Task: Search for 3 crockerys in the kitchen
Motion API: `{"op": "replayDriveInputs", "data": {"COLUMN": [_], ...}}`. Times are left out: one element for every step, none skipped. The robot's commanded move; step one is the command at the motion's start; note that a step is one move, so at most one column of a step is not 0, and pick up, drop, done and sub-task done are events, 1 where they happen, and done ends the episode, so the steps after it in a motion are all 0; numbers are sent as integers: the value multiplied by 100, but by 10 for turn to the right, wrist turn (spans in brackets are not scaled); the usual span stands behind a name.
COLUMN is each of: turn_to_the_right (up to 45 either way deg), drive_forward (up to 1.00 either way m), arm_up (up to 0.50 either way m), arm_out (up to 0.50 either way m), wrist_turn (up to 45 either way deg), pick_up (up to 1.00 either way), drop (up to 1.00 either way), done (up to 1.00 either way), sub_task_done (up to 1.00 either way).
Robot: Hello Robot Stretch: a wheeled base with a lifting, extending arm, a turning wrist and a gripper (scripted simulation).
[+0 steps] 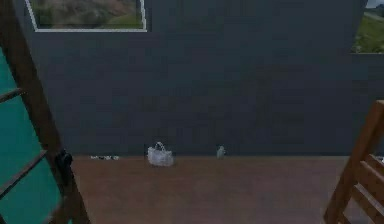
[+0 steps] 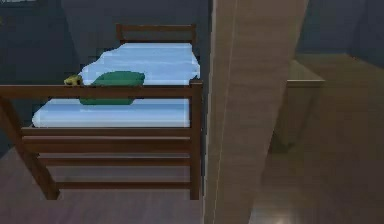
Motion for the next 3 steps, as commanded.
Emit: {"op": "replayDriveInputs", "data": {"turn_to_the_right": [0, -420, 0], "drive_forward": [100, 0, 40], "arm_up": [0, 0, 0], "arm_out": [0, 0, 0], "wrist_turn": [0, 0, 0], "pick_up": [0, 0, 0], "drop": [0, 0, 0], "done": [0, 0, 0], "sub_task_done": [0, 0, 0]}}
